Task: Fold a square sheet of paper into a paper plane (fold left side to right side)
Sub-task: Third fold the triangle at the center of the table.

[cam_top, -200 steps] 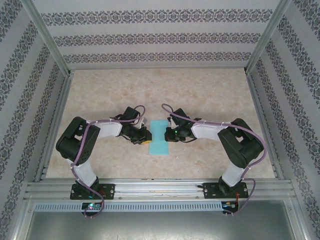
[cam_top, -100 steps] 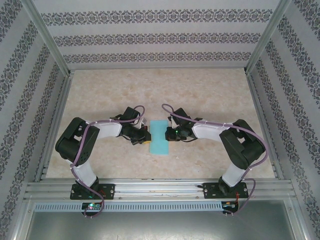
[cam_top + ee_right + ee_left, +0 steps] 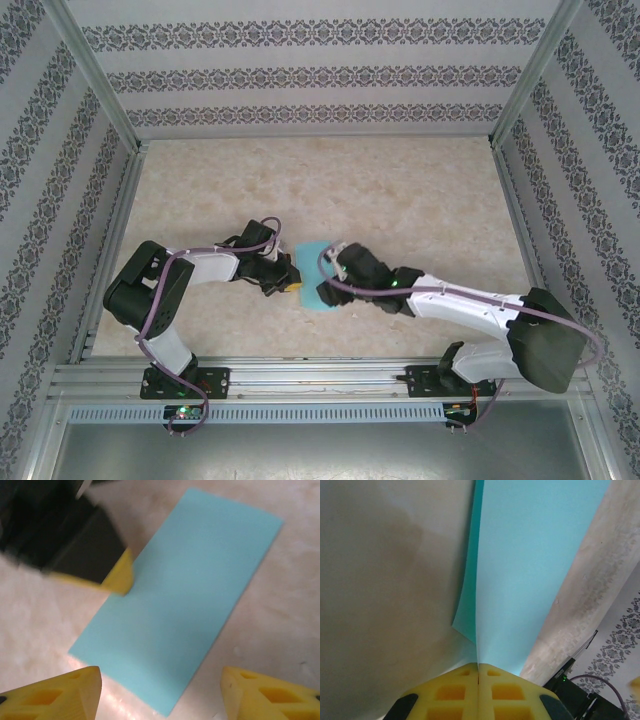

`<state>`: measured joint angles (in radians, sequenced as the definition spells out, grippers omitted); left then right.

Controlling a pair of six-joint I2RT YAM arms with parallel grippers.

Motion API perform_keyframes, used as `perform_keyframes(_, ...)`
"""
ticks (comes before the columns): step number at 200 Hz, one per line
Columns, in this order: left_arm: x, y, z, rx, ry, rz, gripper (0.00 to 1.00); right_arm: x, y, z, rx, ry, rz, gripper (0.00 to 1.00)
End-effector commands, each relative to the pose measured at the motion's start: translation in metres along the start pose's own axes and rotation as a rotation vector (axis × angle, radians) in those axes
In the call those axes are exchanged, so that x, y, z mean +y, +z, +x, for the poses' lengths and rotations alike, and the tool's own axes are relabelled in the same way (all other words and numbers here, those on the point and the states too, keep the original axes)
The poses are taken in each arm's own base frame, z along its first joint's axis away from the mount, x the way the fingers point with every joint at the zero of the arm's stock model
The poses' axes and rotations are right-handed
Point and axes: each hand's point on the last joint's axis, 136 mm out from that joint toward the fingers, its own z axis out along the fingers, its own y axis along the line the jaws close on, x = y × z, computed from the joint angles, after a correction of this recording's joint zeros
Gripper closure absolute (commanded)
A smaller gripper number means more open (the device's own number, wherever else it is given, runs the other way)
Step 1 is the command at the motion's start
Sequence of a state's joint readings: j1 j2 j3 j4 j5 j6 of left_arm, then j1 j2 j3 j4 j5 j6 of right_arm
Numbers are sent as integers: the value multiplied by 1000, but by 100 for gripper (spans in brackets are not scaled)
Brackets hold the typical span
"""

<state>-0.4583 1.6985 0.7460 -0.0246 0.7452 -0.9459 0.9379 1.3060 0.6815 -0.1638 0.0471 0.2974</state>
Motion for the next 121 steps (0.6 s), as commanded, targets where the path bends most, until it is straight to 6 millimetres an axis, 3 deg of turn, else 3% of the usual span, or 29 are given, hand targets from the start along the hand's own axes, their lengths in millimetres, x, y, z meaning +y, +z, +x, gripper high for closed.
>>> perform_keyframes(1, -13, -2, 4, 9, 5, 42, 100, 0, 5, 16, -5, -170, 107, 35)
perform_keyframes(57, -13, -2, 5, 19, 7, 32, 100, 35, 28, 31, 48, -408, 143, 39)
perform_keyframes(121, -14, -2, 5, 26, 16, 29, 100, 56, 57, 10, 38, -474, 139, 43)
